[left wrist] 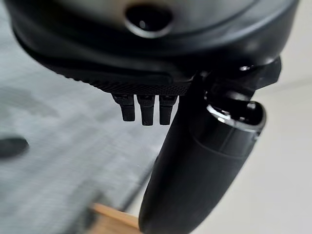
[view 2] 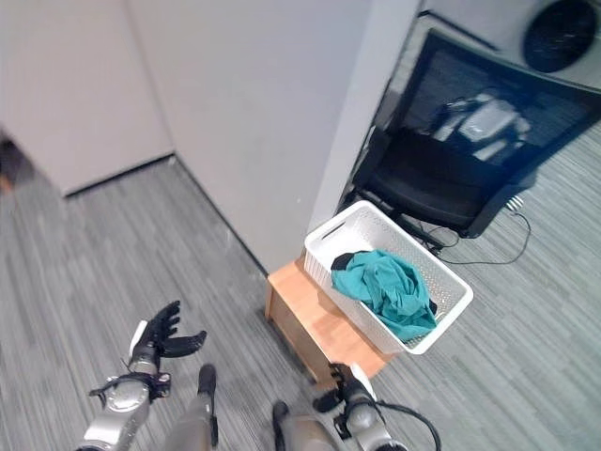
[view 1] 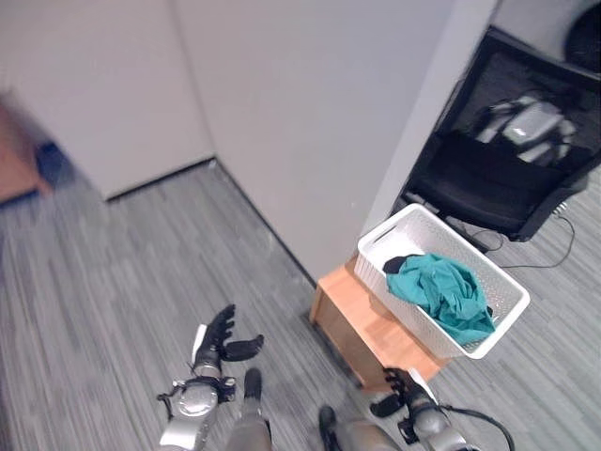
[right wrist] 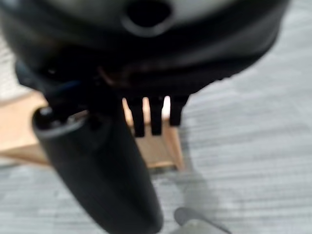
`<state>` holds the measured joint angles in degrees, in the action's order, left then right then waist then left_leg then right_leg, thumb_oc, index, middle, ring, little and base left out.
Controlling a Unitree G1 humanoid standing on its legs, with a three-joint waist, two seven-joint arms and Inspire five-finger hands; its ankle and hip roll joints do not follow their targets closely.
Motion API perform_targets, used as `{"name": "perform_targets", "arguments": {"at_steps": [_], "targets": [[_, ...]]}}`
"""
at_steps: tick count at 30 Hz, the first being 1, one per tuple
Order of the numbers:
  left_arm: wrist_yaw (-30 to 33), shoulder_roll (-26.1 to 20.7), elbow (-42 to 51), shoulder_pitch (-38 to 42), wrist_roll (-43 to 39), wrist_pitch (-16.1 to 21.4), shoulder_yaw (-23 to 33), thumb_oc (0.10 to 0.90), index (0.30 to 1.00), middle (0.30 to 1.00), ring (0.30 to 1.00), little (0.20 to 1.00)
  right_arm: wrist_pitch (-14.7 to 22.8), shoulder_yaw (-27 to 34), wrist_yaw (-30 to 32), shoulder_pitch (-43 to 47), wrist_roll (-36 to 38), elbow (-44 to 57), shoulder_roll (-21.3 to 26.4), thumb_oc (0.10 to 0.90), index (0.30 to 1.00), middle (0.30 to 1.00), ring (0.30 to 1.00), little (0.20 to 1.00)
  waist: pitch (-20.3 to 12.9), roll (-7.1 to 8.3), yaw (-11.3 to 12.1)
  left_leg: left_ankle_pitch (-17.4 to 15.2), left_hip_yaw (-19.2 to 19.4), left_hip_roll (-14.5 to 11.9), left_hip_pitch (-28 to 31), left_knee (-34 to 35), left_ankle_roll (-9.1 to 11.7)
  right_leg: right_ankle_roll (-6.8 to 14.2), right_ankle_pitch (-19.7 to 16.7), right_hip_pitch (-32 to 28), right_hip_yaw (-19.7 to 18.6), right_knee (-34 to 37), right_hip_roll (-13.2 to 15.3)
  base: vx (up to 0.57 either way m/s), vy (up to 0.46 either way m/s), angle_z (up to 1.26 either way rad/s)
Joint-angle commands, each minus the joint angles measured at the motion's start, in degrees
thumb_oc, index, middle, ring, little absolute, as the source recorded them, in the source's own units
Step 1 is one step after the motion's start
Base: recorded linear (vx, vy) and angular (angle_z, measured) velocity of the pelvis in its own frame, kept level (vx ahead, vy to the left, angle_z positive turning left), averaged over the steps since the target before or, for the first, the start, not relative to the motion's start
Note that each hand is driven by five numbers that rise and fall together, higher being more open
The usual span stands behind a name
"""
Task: Pick up bed clothes into laundry basket.
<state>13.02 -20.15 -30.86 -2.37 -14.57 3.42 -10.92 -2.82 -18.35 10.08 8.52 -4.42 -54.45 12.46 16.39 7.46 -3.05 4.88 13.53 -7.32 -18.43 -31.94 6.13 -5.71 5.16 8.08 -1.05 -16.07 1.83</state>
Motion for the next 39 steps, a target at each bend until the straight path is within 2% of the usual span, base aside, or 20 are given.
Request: {"name": "perform_targets", "arguments": {"at_steps": [1, 3, 4, 5, 9, 10, 11, 16, 17, 19, 22, 25, 27, 28, 29, 31, 33, 34, 36, 39], "targets": [[-1.9, 3.65, 6.47, 1.22, 0.85, 4.7, 0.29, 0.8, 0.9, 0.9, 0.9, 0.9, 1.32, 1.92, 1.05, -0.67, -0.45, 0.6, 6.1, 0.8, 0.9, 0.9, 0.9, 0.9, -7.49, -3.41, -4.92, -6.99, 3.65, -0.61, 20.65, -5.55, 1.59, 5.65, -2.98, -7.75, 7.12, 17.01, 0.97, -0.14, -0.298, 0.34], [-1.7, 3.76, 5.8, 1.55, 2.01, 4.02, 0.36, 0.8, 0.9, 0.9, 0.9, 0.9, 0.93, 2.6, 0.54, -3.64, -0.81, 0.23, 4.54, 0.8, 0.9, 0.9, 0.9, 0.9, -8.3, -4.65, -7.88, -6.62, 6.26, -1.5, 25.78, -5.76, 3.2, 4.79, -2.33, -7.27, 12.88, 16.36, -0.12, -0.18, -0.184, 1.66], [-1.29, 3.64, 5.18, 2.1, 2.85, 3.54, 0.26, 0.8, 0.9, 0.9, 0.9, 0.9, 0.82, 2.84, 0.4, -3.92, -0.96, 0.46, 4.27, 0.8, 0.9, 0.9, 0.9, 0.9, -8.81, -5.56, -9.0, -7.09, 7.9, -1.45, 28.63, -0.92, 3.19, 4.62, -2.47, -5.73, 15.92, 15.86, -0.45, -0.35, -0.037, 1.99], [-2.43, 4.45, 4.57, 2.23, 4.87, 2.66, 0.0, 0.8, 0.9, 0.9, 0.9, 0.9, 0.77, 3.79, 0.12, -4.34, -0.77, 1.11, 4.62, 0.8, 0.9, 0.9, 0.9, 0.9, -8.9, -8.15, -10.51, -15.42, 8.05, 0.1, 34.22, 13.6, 0.63, 5.59, -3.03, -3.3, 21.85, 14.13, -0.19, -0.3, 0.015, 1.5], [-2.47, 4.53, 4.87, 2.09, 4.64, 2.62, -0.25, 0.8, 0.9, 0.9, 0.9, 0.9, 0.89, 4.64, 0.04, -4.75, -0.62, 2.01, 4.49, 0.8, 0.9, 0.9, 0.9, 0.9, -8.04, -7.71, -11.22, -18.61, 3.3, 3.62, 34.65, 25.83, -3.02, 9.04, -6.79, 3.56, 24.44, 8.31, 4.01, -0.36, 0.097, 1.85], [-1.93, 3.9, 4.89, 2.39, 5.21, 2.75, -0.3, 0.8, 0.9, 0.9, 0.9, 0.9, 1.14, 5.62, -0.18, -5.14, 0.48, 2.87, 3.39, 0.8, 0.9, 0.9, 0.9, 0.9, -5.08, -5.99, -12.84, -14.75, -1.89, 4.42, 32.39, 31.82, -4.31, 17.43, -13.76, 11.8, 13.68, -0.74, 4.16, -0.6, -0.014, 1.53], [-1.77, 3.89, 4.57, 2.17, 5.08, 2.81, -0.17, 0.8, 0.9, 0.9, 0.9, 0.9, 1.02, 5.78, -0.22, -5.28, 0.63, 1.7, 2.87, 0.8, 0.9, 0.9, 0.9, 0.9, -4.14, -6.2, -12.41, -13.08, -2.98, 4.01, 31.5, 34.22, -4.13, 19.04, -13.59, 11.92, 7.82, -2.19, 2.6, -0.78, -0.065, 1.98], [-2.52, 2.62, 1.76, -1.52, 4.74, 1.66, 0.72, 0.8, 0.9, 0.9, 0.9, 0.9, 0.73, 6.17, -0.66, -7.55, 2.52, -6.47, 0.05, 0.8, 0.9, 0.9, 0.9, 0.9, -3.48, -7.82, -8.81, -7.81, -13.01, 1.9, 25.21, 36.09, -2.95, 16.45, -5.55, 1.45, -12.39, -5.53, 2.34, -0.32, -0.189, 1.67], [-2.73, 2.41, -0.58, -2.0, 4.12, 1.0, 1.19, 0.8, 0.9, 0.9, 0.9, 0.9, 0.48, 5.28, -0.74, -6.43, 2.25, -7.81, 0.24, 0.8, 0.9, 0.9, 0.9, 0.9, -4.25, -7.61, -6.29, -6.29, -14.53, 1.18, 22.61, 35.62, -2.2, 14.79, -1.28, -3.24, -14.44, -0.59, 3.3, -0.12, -0.215, 1.4], [-2.31, 1.8, -1.37, -2.29, 3.4, 0.93, 2.44, 0.8, 0.9, 0.9, 0.9, 0.9, 0.86, 4.69, -0.75, -5.98, 2.83, -6.1, 0.34, 0.8, 0.9, 0.9, 0.9, 0.9, -4.47, -6.69, -5.22, -5.4, -15.52, 1.47, 21.28, 35.43, -2.21, 13.44, 1.64, -7.13, -14.91, 5.86, 2.74, -0.09, -0.227, 1.14], [-1.72, 2.28, -4.21, -2.09, 1.03, 1.27, 4.55, 0.8, 0.9, 0.9, 0.9, 0.9, 0.92, 2.34, -1.33, -3.07, 2.44, -3.85, 1.13, 0.8, 0.9, 0.9, 0.9, 0.9, -5.64, -6.71, -1.7, -2.25, -16.43, 0.43, 17.34, 35.79, -0.67, 12.77, 0.49, -11.11, -11.6, 16.95, 3.59, -0.14, -0.306, 0.56], [-1.26, 3.43, -6.6, -1.38, -3.3, 2.36, 6.0, 0.8, 0.9, 0.9, 0.9, 0.9, 1.2, 0.45, -1.77, -0.5, 2.2, -0.6, 3.49, 0.8, 0.9, 0.9, 0.9, 0.9, -4.31, -6.81, 1.31, 1.19, -18.03, -0.27, 12.89, 35.76, 1.04, 11.56, -0.35, -12.24, -7.23, 20.68, 3.36, -0.26, -0.234, 0.56], [-0.79, 3.92, -8.53, -0.38, -3.61, 2.57, 6.18, 0.8, 0.9, 0.9, 0.9, 0.9, 1.26, 0.76, -1.86, 0.01, 2.8, -0.16, 4.29, 0.8, 0.9, 0.9, 0.9, 0.9, -3.47, -6.53, 0.87, 0.98, -15.05, -0.33, 12.01, 35.04, 0.63, 11.53, -0.48, -12.1, -4.49, 20.97, 3.92, -0.32, -0.134, 1.02], [-1.26, 4.25, -12.82, 0.6, -2.25, 1.98, 6.31, 0.8, 0.9, 0.9, 0.9, 0.9, 0.97, 1.92, -1.88, -0.22, 3.95, -0.33, 4.35, 0.8, 0.9, 0.9, 0.9, 0.9, -3.31, -5.74, -0.69, -2.27, -2.02, -2.8, 13.27, 28.85, 0.16, 11.82, -1.48, -10.29, 1.88, 20.58, 5.06, -0.31, -0.098, 1.06], [-1.27, 4.24, -12.86, 0.66, -2.25, 2.0, 6.32, 0.8, 0.9, 0.9, 0.9, 0.9, 0.97, 1.92, -1.87, -0.17, 3.95, -0.33, 4.33, 0.8, 0.9, 0.9, 0.9, 0.9, -3.4, -5.78, -0.67, -2.21, -2.03, -2.89, 12.98, 28.69, 0.18, 11.78, -1.65, -10.08, 1.86, 20.6, 4.97, -0.53, -0.203, 1.82], [-2.66, 4.71, -21.2, 0.64, -0.47, 0.7, 5.89, 0.8, 0.9, 0.9, 0.9, 0.9, 0.96, 3.27, -1.97, -0.73, 6.33, -1.36, 3.62, 0.8, 0.9, 0.9, 0.9, 0.9, -3.9, -5.35, -2.67, -7.14, 5.92, -4.62, 16.18, 19.06, 0.2, 10.59, -2.82, -9.18, 9.72, 20.09, 6.46, -0.39, -0.163, 1.79], [-3.22, 4.71, -23.37, 0.53, 0.18, 0.33, 5.95, 0.8, 0.9, 0.9, 0.9, 0.9, 0.87, 3.76, -2.08, -1.04, 6.81, -2.13, 3.52, 0.8, 0.9, 0.9, 0.9, 0.9, -4.29, -5.73, -3.62, -8.19, 7.85, -5.24, 18.21, 17.99, 0.34, 10.45, -3.07, -9.11, 12.46, 19.91, 6.77, -0.21, -0.046, 1.18], [-4.36, 4.91, -26.54, 0.43, 0.62, -0.39, 6.38, 0.8, 0.9, 0.9, 0.9, 0.9, 1.16, 5.21, -2.26, -1.75, 8.73, -2.19, 3.46, 0.8, 0.9, 0.9, 0.9, 0.9, -5.73, -6.62, -5.53, -9.39, 12.82, -6.24, 22.74, 18.36, 0.7, 10.03, -3.47, -8.59, 18.11, 19.4, 7.81, -0.19, 0.009, 1.35], [-5.26, 5.29, -27.69, 0.75, 0.38, -0.89, 6.31, 0.8, 0.9, 0.9, 0.9, 0.9, 1.57, 6.99, -2.12, -2.22, 10.44, -2.29, 3.86, 0.8, 0.9, 0.9, 0.9, 0.9, -7.09, -7.78, -6.82, -10.98, 14.18, -5.99, 25.97, 21.95, 1.22, 10.55, -2.95, -9.51, 21.66, 18.63, 8.36, -0.08, 0.078, 1.31], [-6.28, 5.87, -29.01, 1.47, -2.0, -1.37, 7.38, 0.8, 0.9, 0.9, 0.9, 0.9, 1.73, 9.18, -2.36, -2.27, 11.69, -3.15, 4.58, 0.8, 0.9, 0.9, 0.9, 0.9, -7.97, -8.64, -7.01, -9.78, 11.97, -4.21, 27.38, 30.41, 0.15, 11.39, -3.94, -8.46, 24.84, 14.03, 9.68, -0.1, 0.11, 2.35]]}}
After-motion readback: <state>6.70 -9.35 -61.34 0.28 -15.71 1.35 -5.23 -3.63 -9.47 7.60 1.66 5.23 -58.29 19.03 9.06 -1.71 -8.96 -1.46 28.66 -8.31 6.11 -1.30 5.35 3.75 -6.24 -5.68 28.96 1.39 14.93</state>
